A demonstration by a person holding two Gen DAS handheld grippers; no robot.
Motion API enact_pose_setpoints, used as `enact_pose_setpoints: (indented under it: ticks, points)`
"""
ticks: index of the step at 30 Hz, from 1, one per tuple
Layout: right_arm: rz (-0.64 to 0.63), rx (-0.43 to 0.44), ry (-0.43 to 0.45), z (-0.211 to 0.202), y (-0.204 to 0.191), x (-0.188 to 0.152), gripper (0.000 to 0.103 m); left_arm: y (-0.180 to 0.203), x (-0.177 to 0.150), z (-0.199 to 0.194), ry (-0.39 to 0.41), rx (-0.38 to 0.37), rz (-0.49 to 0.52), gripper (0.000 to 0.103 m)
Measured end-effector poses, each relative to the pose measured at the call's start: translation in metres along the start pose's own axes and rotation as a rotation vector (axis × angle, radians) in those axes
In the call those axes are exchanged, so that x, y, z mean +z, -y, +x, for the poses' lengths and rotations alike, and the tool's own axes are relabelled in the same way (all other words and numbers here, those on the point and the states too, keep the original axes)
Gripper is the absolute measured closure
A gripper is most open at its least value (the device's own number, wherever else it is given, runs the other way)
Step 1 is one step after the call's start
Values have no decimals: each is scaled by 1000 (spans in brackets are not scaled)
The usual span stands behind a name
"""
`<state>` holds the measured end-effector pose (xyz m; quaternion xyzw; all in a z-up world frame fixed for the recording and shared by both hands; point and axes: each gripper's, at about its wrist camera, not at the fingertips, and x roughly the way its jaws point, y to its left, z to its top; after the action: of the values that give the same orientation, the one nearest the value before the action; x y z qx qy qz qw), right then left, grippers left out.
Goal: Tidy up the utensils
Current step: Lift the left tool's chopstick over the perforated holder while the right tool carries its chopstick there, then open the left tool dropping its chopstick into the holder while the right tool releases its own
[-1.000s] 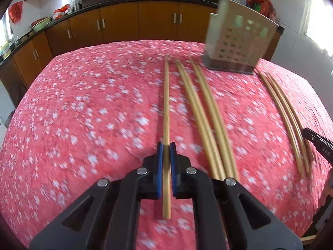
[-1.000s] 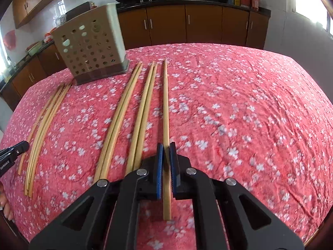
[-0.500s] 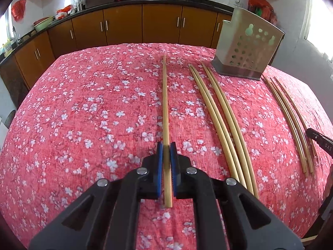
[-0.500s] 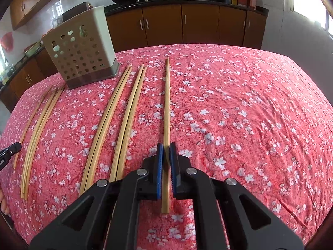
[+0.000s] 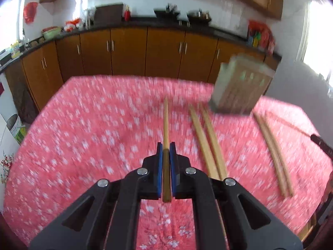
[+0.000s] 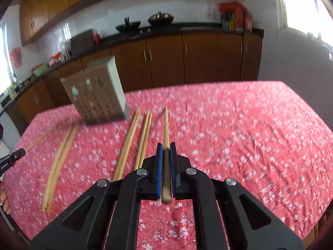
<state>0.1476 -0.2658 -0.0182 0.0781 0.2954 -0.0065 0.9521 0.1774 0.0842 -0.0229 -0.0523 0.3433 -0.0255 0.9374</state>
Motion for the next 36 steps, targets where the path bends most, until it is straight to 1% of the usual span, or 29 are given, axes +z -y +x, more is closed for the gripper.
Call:
enact_pose_setpoints:
  ticks: [2,6,8,12,17,18,20,24,29,30,33,36]
  points:
    - [0,7,45,-10,1,9,95,-2,15,-18,67,-10,-28,95]
    - [10,26,99,-21,1,26,95,-2,42,-38,152,-16,-57,95]
    - [12,28,113,-20,0,32,96,-2,55,-42,178,-12,-53,95]
    - [6,25,140,-20,-5,46,96,0,74,-43,200,-8,-38,96]
    - [0,37,202,-25,-14,79,96,6,103,-45,231,5,-28,96]
    - [-2,45,226,-28,-17,90,96,7,109,-46,241,3,-27,96]
    - [-7,59,272,-37,-23,105,96,13,123,-53,271,-4,-21,96]
    - [-16,100,382,-55,-39,137,96,32,155,-74,375,-34,0,96]
    - [-17,157,486,-56,-61,161,96,59,191,-94,491,-89,-22,96]
    - [-19,165,500,-53,-66,164,96,67,198,-97,517,-99,-26,96]
    - [-18,180,526,-39,-76,171,96,88,212,-97,560,-126,-33,96]
    - [-23,194,518,-21,-83,172,96,103,217,-87,566,-155,-33,96]
